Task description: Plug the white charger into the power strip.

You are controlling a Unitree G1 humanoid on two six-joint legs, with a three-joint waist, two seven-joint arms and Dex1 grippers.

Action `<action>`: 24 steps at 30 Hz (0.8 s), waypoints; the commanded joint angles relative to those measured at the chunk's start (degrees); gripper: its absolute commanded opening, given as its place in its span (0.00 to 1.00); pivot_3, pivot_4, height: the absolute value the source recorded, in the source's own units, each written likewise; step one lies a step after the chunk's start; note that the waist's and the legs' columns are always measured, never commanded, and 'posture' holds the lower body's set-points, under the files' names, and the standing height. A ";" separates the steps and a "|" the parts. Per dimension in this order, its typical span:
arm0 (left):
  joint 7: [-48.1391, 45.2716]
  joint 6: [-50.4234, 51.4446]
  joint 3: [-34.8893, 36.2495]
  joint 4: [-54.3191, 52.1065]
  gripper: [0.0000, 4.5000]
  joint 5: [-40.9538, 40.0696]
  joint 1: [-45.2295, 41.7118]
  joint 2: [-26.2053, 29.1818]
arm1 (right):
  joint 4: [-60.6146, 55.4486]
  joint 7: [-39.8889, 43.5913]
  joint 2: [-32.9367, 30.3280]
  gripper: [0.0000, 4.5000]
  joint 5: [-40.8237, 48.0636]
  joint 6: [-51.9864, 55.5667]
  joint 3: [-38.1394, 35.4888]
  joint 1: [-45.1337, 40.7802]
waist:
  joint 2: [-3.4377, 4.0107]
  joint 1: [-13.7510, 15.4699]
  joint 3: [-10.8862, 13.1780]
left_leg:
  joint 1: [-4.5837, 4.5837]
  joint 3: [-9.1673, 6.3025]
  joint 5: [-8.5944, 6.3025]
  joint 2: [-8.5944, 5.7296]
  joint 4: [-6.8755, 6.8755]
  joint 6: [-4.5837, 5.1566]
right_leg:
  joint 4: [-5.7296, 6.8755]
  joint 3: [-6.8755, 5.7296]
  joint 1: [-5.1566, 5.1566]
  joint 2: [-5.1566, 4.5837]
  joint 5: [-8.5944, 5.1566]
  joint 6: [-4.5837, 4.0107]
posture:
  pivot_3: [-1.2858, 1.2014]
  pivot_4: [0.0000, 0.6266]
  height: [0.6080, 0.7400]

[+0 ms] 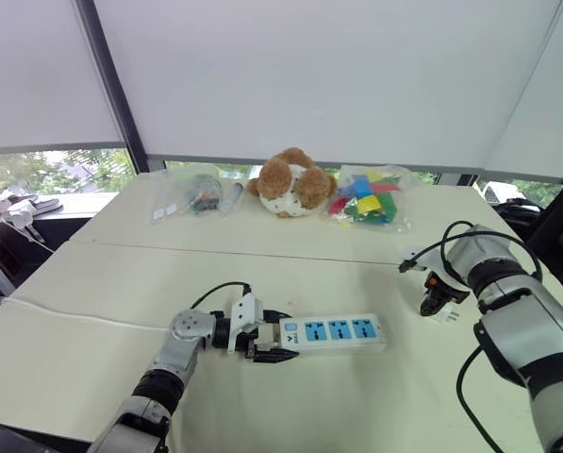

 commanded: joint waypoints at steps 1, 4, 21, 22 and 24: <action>-1.41 1.48 -3.95 0.48 0.67 2.48 0.66 -0.97 | -1.78 0.37 -1.28 0.18 2.27 -4.96 -2.81 0.72 | 0.00 0.00 0.00 | 0.00 0.00 0.00 0.00 0.00 0.00 | 0.00 0.00 0.00 0.00 0.00 0.00 | 0.52 0.24 0.99; -4.60 2.62 -4.12 0.78 0.67 2.05 -1.04 0.08 | -6.16 5.60 -3.26 0.18 8.30 -8.32 -8.51 0.12 | 0.05 -0.36 0.04 | -0.04 0.01 0.00 0.00 -0.02 0.00 | 0.00 0.00 -0.07 0.01 0.00 0.00 | 0.52 0.24 0.99; -17.31 2.24 -10.28 13.92 0.67 -2.43 -15.21 3.69 | -75.60 -8.27 5.14 0.18 62.00 23.40 -50.47 43.63 | -0.05 -0.56 0.15 | -0.31 -0.70 -0.01 0.03 -0.26 0.01 | 0.02 -0.11 -0.32 0.24 -0.10 0.44 | 0.52 0.24 0.99; -17.31 1.93 -10.28 14.67 0.67 -2.44 -15.72 3.87 | -78.61 -9.44 6.67 0.18 62.78 22.60 -50.10 46.59 | -0.06 -0.56 0.16 | -0.30 -0.79 0.00 0.03 -0.26 -0.02 | 0.03 -0.14 -0.28 0.26 -0.10 0.43 | 0.52 0.24 0.99; -17.31 1.73 -10.33 15.35 0.67 -2.71 -16.16 4.25 | -83.09 -10.18 8.23 0.18 63.04 19.54 -48.49 51.21 | -0.07 -0.39 0.16 | -0.29 -0.85 0.01 0.02 -0.24 -0.02 | 0.03 -0.15 -0.24 0.27 -0.10 0.43 | 0.52 0.24 0.99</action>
